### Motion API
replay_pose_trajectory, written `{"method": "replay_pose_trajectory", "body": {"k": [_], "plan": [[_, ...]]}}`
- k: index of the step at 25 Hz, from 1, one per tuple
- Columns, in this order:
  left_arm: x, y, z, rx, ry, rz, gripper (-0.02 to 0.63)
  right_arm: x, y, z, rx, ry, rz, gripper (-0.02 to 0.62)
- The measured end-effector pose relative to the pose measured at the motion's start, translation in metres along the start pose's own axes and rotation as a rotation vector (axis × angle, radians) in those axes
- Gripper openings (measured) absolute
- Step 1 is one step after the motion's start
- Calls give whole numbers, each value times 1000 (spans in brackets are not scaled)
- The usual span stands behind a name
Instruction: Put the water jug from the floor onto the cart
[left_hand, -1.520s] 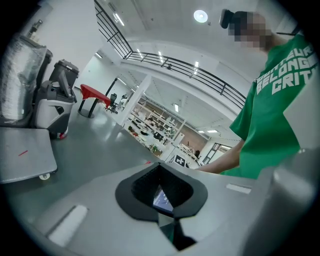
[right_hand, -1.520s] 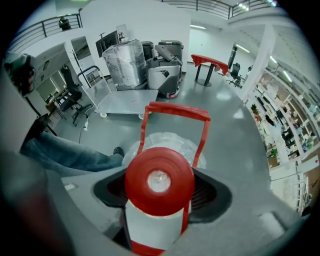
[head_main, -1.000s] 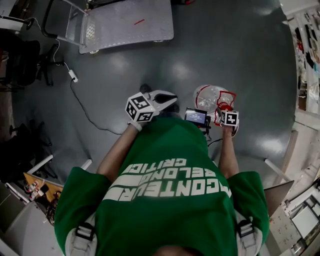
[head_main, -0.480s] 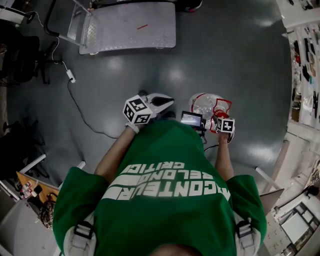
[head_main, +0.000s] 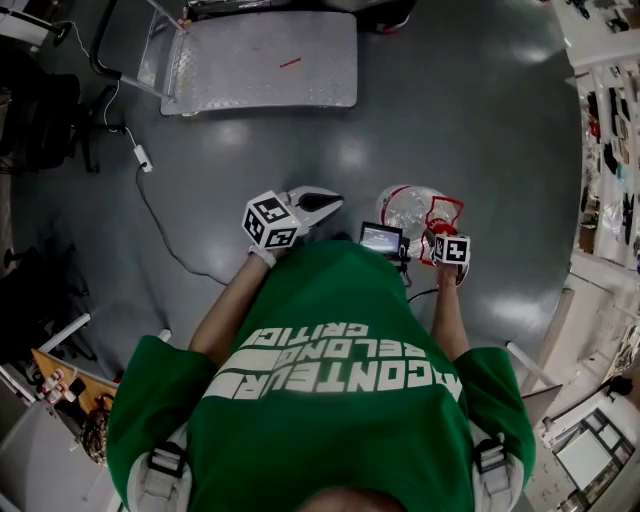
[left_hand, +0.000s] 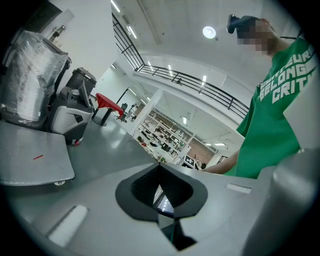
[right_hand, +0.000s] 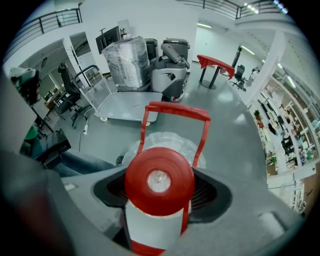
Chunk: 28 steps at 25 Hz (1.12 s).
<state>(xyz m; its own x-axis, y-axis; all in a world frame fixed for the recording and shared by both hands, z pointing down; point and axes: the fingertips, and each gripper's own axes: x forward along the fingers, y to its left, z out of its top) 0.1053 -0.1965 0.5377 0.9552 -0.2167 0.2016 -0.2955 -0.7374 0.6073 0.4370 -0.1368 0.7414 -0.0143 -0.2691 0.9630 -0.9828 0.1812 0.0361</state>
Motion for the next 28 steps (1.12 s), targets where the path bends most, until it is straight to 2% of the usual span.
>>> {"method": "replay_pose_trajectory", "body": {"k": [12,17,28], "plan": [[-43,55,35,15,-28,15,9,5,20,73,-5,-18,-27,304],[-68,70,36,17,-23,24,9,6,35,94,-22,-23,-33,304],[-106,94,35,-10,-88,97,9,23,67,138,-87,-33,-5,304]]}}
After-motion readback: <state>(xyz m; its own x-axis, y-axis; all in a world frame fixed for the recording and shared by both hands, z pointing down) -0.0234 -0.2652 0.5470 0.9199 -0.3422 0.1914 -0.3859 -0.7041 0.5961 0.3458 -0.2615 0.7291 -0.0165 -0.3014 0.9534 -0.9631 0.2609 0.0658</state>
